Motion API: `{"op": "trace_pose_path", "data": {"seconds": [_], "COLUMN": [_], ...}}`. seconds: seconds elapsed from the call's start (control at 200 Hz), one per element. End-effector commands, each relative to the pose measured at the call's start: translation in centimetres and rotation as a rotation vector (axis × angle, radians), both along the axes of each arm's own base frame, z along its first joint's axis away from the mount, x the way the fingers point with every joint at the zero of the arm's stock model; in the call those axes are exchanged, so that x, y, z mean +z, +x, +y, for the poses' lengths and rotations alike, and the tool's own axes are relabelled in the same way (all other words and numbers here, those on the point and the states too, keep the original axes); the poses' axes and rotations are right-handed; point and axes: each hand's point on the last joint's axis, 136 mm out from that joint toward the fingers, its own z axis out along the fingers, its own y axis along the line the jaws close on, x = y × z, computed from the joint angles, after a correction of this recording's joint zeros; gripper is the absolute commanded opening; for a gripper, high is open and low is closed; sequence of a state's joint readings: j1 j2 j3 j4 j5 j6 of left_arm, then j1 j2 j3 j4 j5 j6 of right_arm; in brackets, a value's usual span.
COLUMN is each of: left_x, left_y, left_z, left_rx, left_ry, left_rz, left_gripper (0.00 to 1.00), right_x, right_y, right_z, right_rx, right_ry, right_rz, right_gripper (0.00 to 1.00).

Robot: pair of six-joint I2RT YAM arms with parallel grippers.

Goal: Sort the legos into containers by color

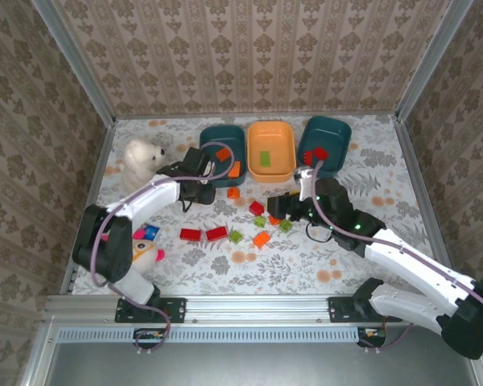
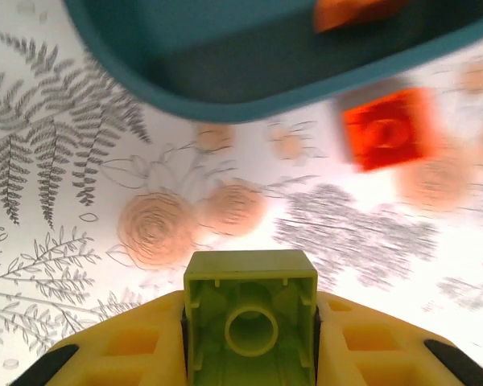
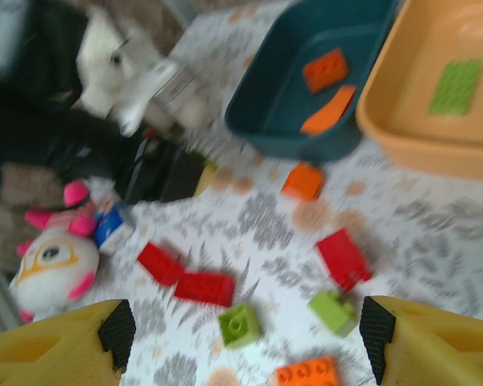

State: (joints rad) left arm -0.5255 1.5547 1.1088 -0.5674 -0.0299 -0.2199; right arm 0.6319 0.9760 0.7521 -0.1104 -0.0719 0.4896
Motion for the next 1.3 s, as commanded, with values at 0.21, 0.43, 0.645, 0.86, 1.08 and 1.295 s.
{"op": "trace_pose_path", "data": {"seconds": [0.21,0.43,0.645,0.86,1.08,1.295], "left_x": [6.0,4.0,-0.1,-3.6,-2.1,6.1], "left_y": [3.0,7.6,10.1,10.3,10.6,11.6], "left_z": [-11.8,-19.9,-23.9,-24.9,-24.5,-21.5], "left_rx": [-0.142,-0.211,-0.178,-0.134,-0.111,-0.025], "left_ry": [-0.193,-0.263,-0.336,-0.345,-0.356,-0.431], "left_rz": [0.015,0.062,0.141,0.202,0.188,0.065], "left_gripper": [0.31,0.32,0.32,0.39,0.59,0.64], "right_x": [3.1,2.8,2.7,2.3,1.8,1.4], "right_y": [4.4,5.7,5.2,4.5,4.8,3.6], "right_z": [-5.6,-8.3,-9.3,-9.5,-8.9,-6.5], "right_rx": [-0.274,-0.387,-0.425,-0.416,-0.383,-0.228], "right_ry": [-0.025,-0.019,-0.012,-0.017,-0.043,-0.191], "right_rz": [-0.071,-0.018,0.016,0.03,0.047,0.008], "right_gripper": [0.78,0.78,0.78,0.78,0.78,0.76]}}
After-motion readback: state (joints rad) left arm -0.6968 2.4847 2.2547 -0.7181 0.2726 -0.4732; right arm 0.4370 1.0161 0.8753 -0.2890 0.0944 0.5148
